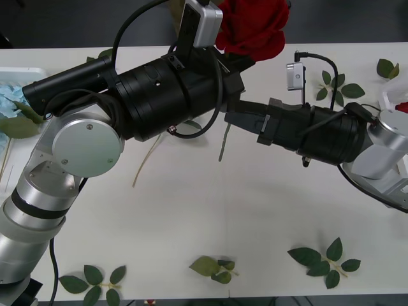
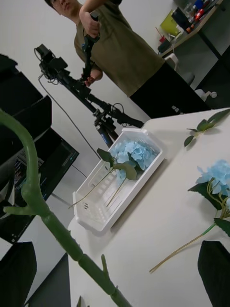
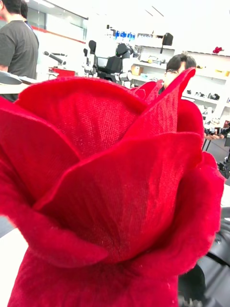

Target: Place the red flowers into the right box and the blue flowers into the left box. If a person shows an open palm, hand one flower to the person first, then continue sorting.

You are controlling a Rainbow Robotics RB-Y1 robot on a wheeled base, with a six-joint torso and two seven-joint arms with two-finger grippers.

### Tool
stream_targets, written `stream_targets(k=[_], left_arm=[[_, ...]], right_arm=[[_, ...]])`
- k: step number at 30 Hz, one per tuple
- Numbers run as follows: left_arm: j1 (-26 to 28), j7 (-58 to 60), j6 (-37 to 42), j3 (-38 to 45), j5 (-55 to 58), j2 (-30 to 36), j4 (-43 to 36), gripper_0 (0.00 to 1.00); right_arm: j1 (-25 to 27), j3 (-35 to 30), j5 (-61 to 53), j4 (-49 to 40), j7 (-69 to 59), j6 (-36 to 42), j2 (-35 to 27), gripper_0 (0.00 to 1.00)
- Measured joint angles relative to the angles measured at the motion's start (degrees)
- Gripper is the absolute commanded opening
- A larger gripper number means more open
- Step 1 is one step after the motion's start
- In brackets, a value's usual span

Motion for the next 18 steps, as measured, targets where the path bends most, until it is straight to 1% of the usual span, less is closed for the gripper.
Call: stream_targets(k=[2,3,4,6,7,8,9,16,17,18], left_arm=[[0.0,0.0,0.0,0.0,0.0,0.0,0.0,0.0],[0.0,0.0,0.0,0.0,0.0,0.0,0.0,0.0],[0.0,0.0,0.0,0.0,0.0,0.0,0.0,0.0],[0.0,0.0,0.0,0.0,0.0,0.0,0.0,0.0],[0.0,0.0,0.0,0.0,0.0,0.0,0.0,0.0],[0.0,0.0,0.0,0.0,0.0,0.0,0.0,0.0],[0.0,0.0,0.0,0.0,0.0,0.0,0.0,0.0],[0.0,0.0,0.0,0.0,0.0,0.0,0.0,0.0],[0.0,0.0,0.0,0.0,0.0,0.0,0.0,0.03],[0.0,0.0,0.0,0.0,0.0,0.0,0.0,0.22]], right_arm=[[-0.4,1.2,0.0,0.0,0.0,-0.6,0.0,0.83],[-0.7,1.8,0.0,0.0,0.0,-1.0,0.0,0.73],[-0.9,2.2,0.0,0.0,0.0,-1.2,0.0,0.66],[-1.4,3.0,0.0,0.0,0.0,-1.8,0.2,0.28],[-1.6,3.2,0.0,0.0,0.0,-2.1,0.4,0.14],[-1.9,3.4,0.0,0.0,0.0,-2.4,0.7,0.06],[-2.1,3.6,0.0,0.0,0.0,-2.7,0.9,0.0],[-2.7,3.7,0.0,0.0,0.0,-3.6,2.0,0.0],[-2.8,3.7,0.0,-0.1,0.0,-3.6,2.0,0.0],[-2.8,3.7,0.0,-0.1,0.0,-3.6,2.0,0.0]])
